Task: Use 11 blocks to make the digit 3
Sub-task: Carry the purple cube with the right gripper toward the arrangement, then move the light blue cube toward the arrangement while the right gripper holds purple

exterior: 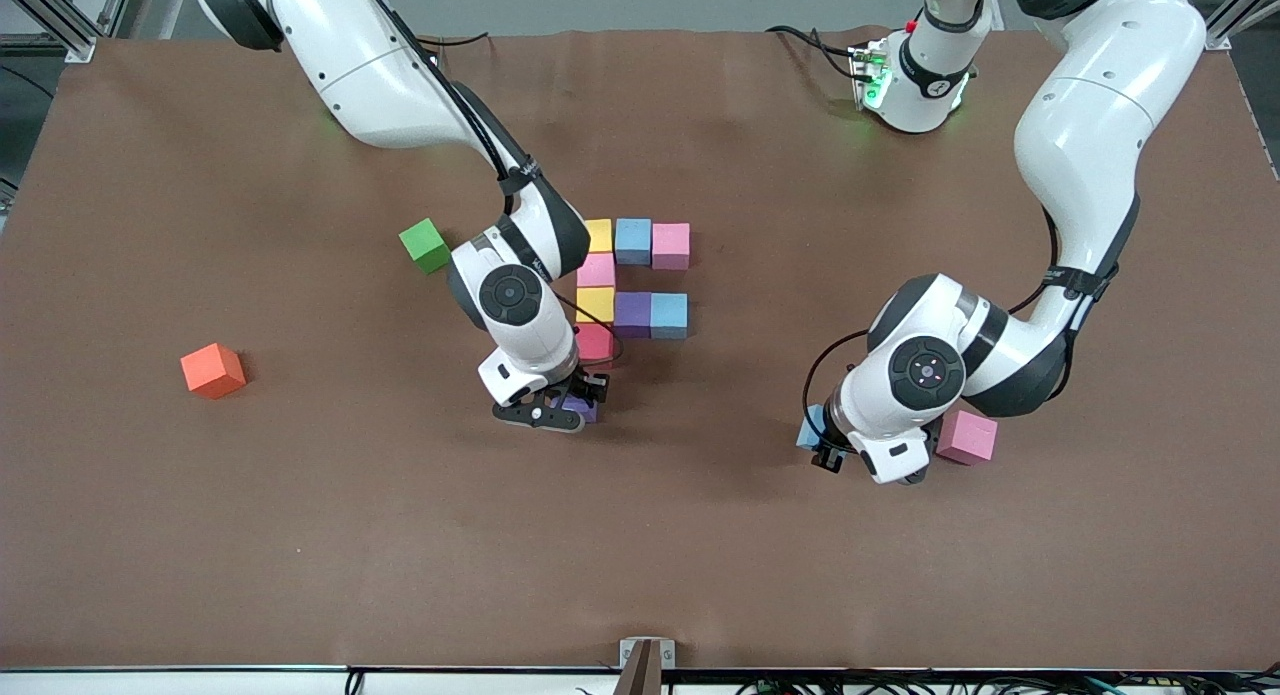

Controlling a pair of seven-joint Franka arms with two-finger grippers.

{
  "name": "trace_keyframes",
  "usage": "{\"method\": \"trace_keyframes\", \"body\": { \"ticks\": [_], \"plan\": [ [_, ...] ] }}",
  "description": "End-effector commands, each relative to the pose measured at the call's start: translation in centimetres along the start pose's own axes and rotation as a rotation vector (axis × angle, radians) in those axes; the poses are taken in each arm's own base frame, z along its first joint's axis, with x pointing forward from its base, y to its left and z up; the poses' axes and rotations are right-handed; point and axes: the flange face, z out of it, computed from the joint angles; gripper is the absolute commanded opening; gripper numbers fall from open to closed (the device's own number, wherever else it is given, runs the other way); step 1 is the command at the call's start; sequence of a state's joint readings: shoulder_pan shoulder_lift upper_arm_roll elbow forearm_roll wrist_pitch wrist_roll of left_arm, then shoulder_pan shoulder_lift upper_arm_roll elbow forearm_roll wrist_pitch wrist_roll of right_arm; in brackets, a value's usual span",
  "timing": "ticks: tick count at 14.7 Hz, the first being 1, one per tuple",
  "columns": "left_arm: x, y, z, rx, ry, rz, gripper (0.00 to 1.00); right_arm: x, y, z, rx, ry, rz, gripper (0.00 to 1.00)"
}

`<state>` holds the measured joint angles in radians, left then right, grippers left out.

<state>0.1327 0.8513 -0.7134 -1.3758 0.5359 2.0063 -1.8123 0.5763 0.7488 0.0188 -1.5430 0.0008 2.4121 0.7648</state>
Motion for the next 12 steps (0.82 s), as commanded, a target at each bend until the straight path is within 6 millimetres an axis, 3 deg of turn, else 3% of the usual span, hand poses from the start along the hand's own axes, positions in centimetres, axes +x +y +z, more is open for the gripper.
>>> {"method": "trace_keyframes", "body": {
  "ticks": [1, 6, 8, 12],
  "plan": [
    [-0.4, 0.4, -0.6, -0.015, 0.008, -0.05, 0.31, -1.0, -0.4, 0.6, -0.006, 0.01, 0.013, 0.04],
    [-0.6, 1.2, -1.7, -0.062, -0.007, -0.225, 0.31, -1.9, -0.8, 1.8, -0.037, 0.015, 0.021, 0.04],
    [-2.0, 1.8, -2.0, -0.115, -0.023, -0.27, 0.32, -2.0, -0.8, 1.8, -0.046, 0.012, 0.018, 0.04],
    [-3.4, 2.4, -0.8, -0.142, 0.02, -0.318, 0.32, -2.3, -0.9, 2.0, -0.049, 0.008, 0.013, 0.04]
  ]
}}
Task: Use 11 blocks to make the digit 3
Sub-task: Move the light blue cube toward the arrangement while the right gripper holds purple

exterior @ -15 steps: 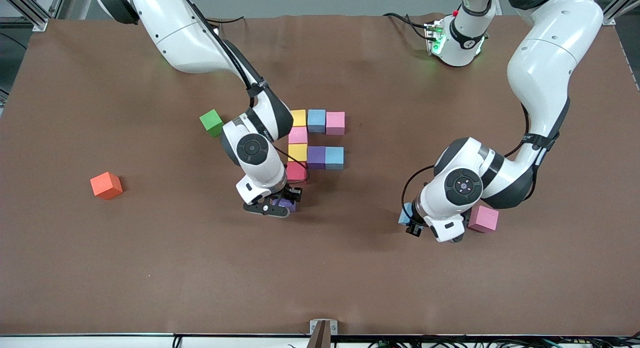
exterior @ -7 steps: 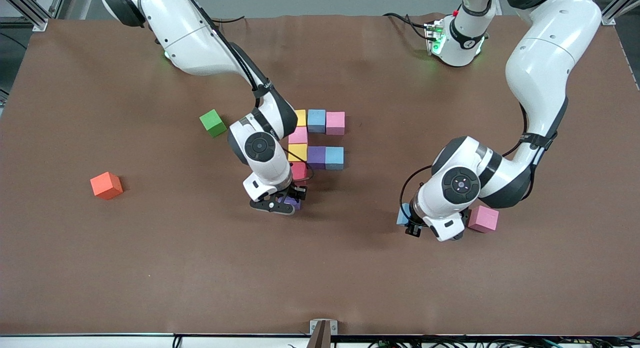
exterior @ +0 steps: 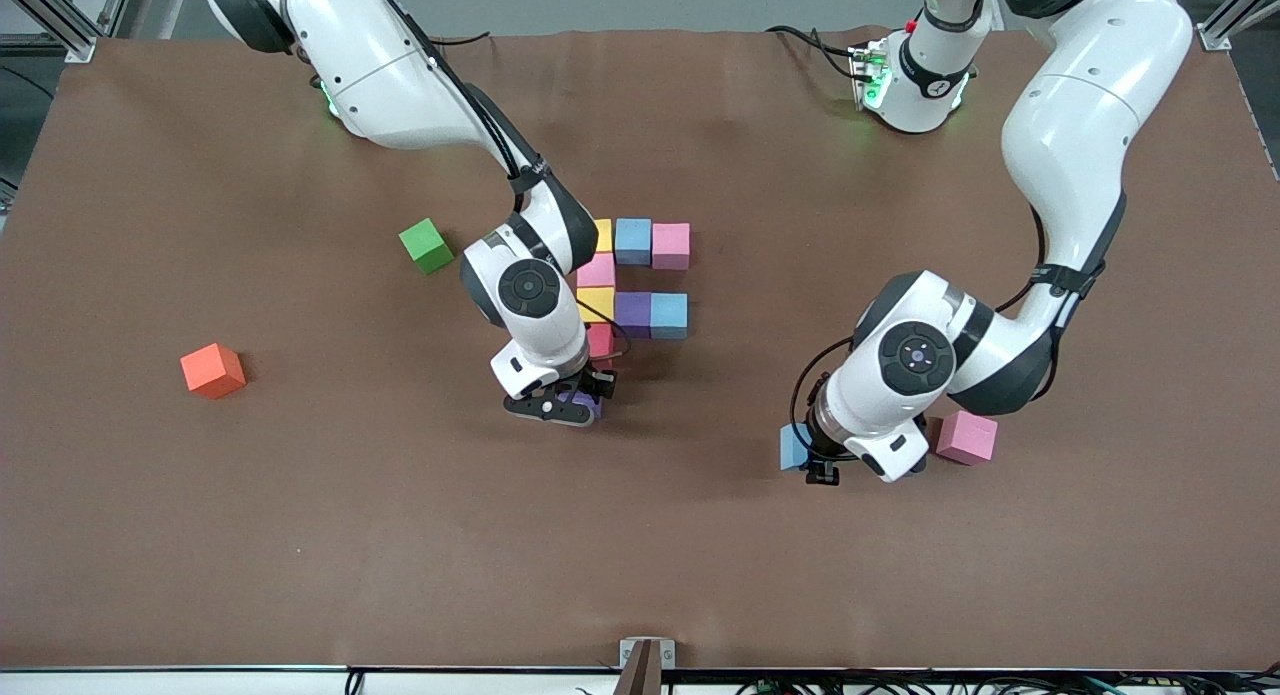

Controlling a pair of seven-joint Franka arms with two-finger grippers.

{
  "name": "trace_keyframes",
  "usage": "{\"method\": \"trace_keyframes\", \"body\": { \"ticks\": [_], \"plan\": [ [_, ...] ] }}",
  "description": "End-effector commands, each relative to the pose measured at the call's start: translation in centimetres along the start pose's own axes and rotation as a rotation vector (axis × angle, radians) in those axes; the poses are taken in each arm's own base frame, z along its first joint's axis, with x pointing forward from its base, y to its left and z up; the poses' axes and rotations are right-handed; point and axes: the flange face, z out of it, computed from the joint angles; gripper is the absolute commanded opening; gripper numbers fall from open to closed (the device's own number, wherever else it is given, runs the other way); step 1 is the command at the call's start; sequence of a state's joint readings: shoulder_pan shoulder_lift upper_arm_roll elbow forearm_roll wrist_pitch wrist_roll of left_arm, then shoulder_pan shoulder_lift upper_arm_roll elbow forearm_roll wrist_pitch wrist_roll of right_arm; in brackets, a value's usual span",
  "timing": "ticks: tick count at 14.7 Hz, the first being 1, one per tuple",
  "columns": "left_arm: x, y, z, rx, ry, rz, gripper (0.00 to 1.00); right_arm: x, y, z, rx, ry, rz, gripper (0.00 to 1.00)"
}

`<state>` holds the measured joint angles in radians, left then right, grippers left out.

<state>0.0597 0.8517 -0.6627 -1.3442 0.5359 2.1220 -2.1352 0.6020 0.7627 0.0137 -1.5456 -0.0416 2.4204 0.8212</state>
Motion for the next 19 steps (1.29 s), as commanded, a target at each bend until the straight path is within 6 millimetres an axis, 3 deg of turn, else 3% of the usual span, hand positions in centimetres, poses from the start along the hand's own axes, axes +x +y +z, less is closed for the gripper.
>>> {"method": "trace_keyframes", "body": {
  "ticks": [1, 10, 19],
  "plan": [
    [-1.5, 0.1, 0.7, -0.026, 0.044, -0.027, 0.32, -1.3, -0.2, 1.1, -0.023, -0.008, 0.007, 0.04],
    [-4.7, -0.5, 0.7, -0.07, 0.013, -0.059, 0.32, -1.5, -0.3, 1.3, -0.079, -0.005, -0.043, 0.03],
    [-7.3, -1.3, 0.6, -0.084, -0.017, -0.077, 0.32, -0.8, -1.1, 0.1, -0.065, 0.008, -0.047, 0.03]
  ]
}}
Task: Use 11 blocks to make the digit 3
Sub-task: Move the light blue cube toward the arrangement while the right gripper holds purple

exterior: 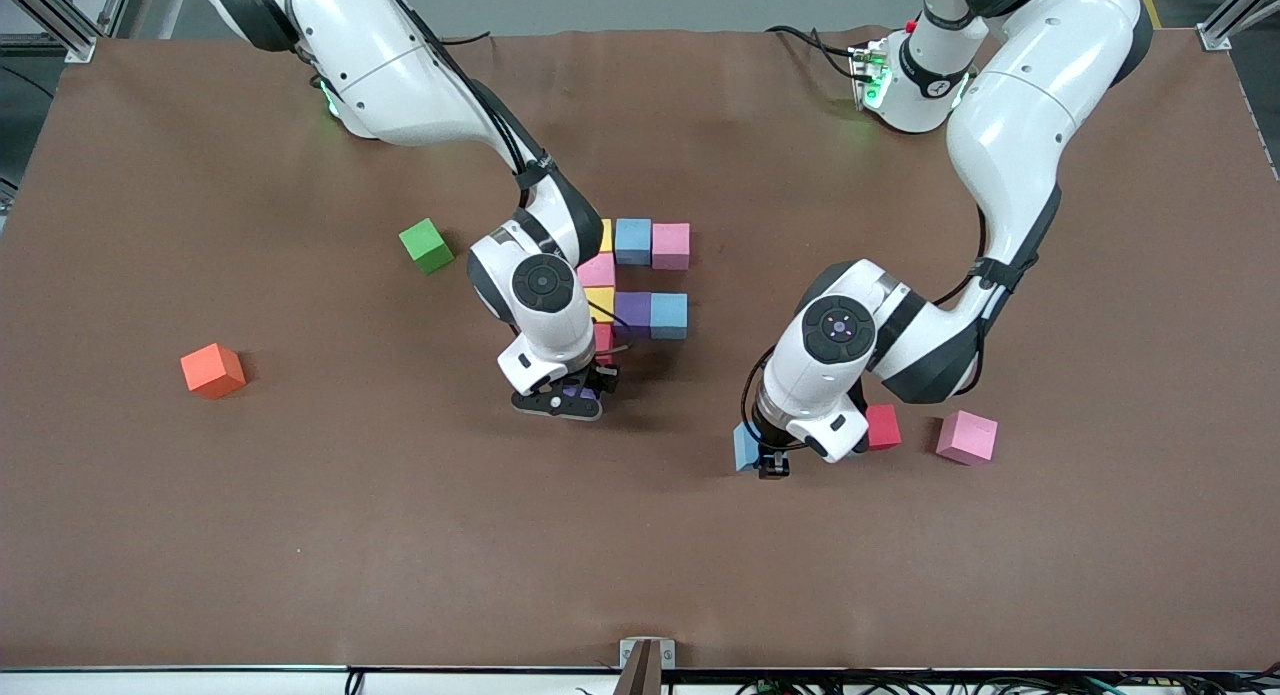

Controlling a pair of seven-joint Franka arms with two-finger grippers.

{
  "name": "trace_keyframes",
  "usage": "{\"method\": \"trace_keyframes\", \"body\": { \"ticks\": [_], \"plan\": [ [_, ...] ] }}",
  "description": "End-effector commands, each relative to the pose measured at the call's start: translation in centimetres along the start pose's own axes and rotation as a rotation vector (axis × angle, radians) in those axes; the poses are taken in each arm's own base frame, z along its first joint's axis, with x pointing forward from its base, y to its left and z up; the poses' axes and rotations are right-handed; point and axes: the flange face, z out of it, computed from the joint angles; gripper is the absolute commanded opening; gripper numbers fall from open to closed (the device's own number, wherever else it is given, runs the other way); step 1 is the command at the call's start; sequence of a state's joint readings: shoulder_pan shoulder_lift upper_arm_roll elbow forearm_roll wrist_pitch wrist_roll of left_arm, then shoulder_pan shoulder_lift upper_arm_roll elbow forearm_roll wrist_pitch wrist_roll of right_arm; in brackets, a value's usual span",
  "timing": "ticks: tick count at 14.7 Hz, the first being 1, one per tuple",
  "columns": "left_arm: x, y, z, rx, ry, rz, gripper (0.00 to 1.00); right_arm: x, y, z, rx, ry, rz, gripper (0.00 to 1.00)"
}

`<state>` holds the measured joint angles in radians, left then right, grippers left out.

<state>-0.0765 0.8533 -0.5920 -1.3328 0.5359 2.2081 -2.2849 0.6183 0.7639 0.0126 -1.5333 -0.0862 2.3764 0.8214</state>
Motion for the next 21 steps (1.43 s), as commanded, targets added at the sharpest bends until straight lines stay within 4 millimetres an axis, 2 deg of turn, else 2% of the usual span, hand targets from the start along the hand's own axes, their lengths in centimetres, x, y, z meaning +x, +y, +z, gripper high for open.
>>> {"method": "trace_keyframes", "body": {
  "ticks": [1, 9, 14, 17, 21],
  "plan": [
    [-1.6, -0.1, -0.3, -0.027, -0.013, -0.03, 0.32, 0.1, -0.6, 0.0, -0.029, 0.003, 0.001, 0.03],
    [-2.7, -0.6, 0.0, -0.03, -0.027, -0.034, 0.32, 0.4, -0.9, 0.1, -0.025, 0.005, 0.006, 0.03],
    [-2.7, -0.6, 0.0, -0.03, -0.027, -0.037, 0.32, -0.1, -1.2, 0.4, -0.029, 0.002, -0.002, 0.03],
    [-2.2, -0.3, -0.2, -0.033, -0.026, -0.044, 0.32, -0.7, -1.6, 1.1, -0.035, -0.005, -0.01, 0.03],
    [-1.6, 0.1, -0.7, -0.041, -0.024, -0.051, 0.32, -1.0, -1.8, 1.1, -0.035, -0.007, -0.014, 0.03]
  ]
}}
